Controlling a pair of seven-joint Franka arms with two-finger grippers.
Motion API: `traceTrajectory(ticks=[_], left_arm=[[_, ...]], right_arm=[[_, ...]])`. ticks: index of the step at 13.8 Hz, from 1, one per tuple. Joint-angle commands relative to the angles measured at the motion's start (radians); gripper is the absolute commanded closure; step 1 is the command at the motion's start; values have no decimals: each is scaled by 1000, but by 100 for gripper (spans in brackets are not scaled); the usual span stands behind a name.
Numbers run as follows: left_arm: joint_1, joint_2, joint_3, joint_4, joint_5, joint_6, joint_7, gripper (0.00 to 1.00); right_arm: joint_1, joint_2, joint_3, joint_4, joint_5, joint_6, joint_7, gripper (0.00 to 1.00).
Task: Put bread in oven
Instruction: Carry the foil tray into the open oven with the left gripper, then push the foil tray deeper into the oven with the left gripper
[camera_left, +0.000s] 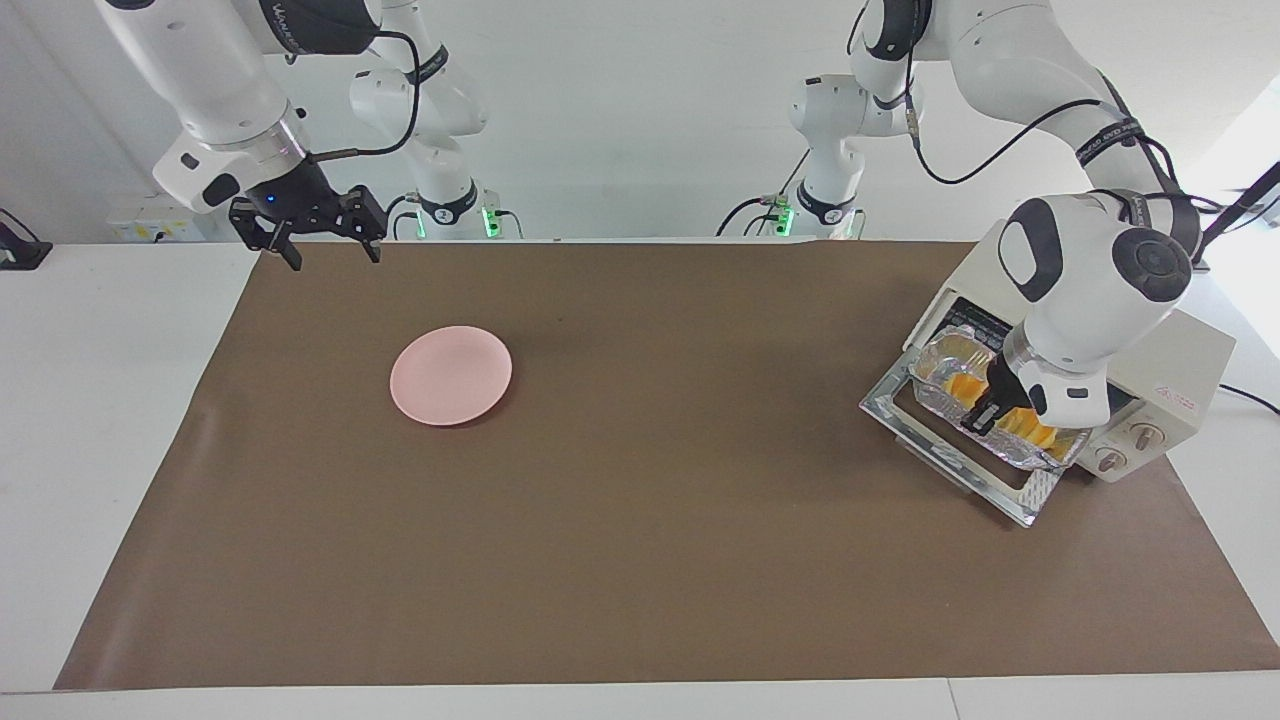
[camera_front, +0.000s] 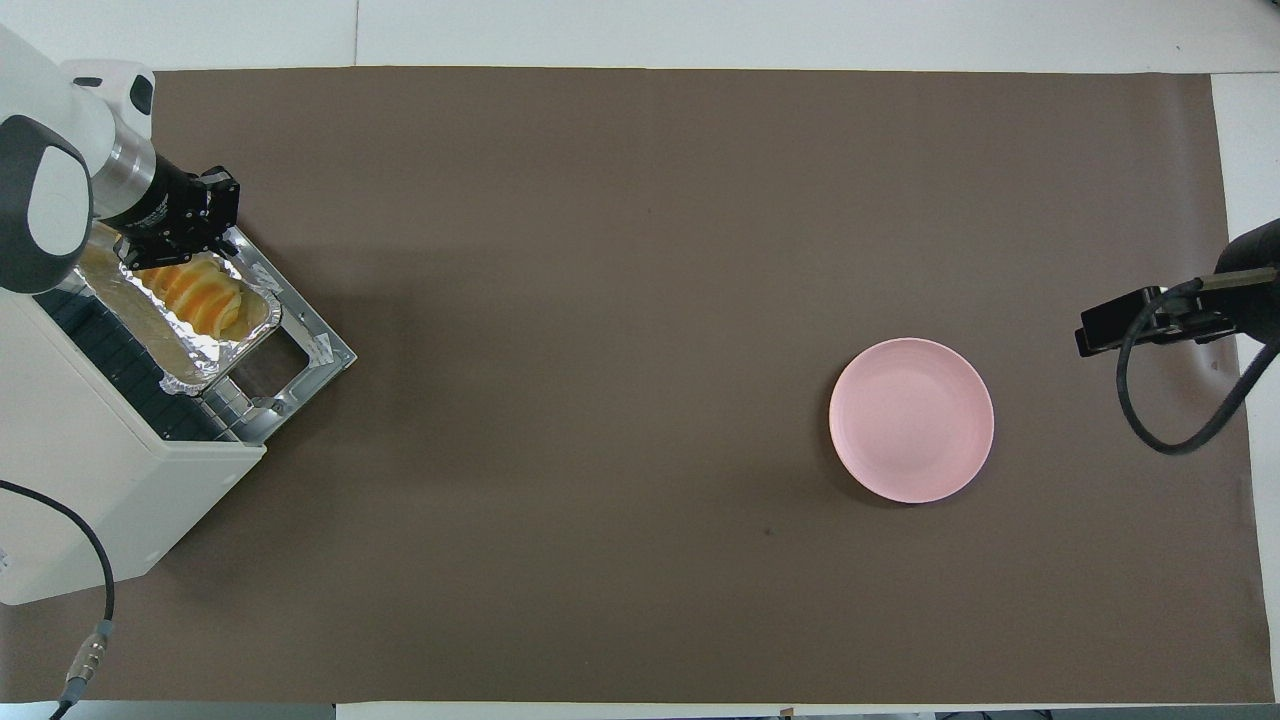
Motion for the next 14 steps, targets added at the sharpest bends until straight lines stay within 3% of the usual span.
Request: traceTrajectory(ticks=[1, 12, 14], left_arm=[[8, -69, -5, -118, -5, 65, -7, 100], [87, -112, 15, -214, 15, 65, 151, 100], [98, -124, 13, -237, 79, 65, 151, 100]], right_arm=[[-10, -17, 4, -15, 12, -4, -11, 0], [-10, -17, 4, -15, 12, -4, -11, 0], [-10, -17, 4, -15, 12, -4, -13, 0]])
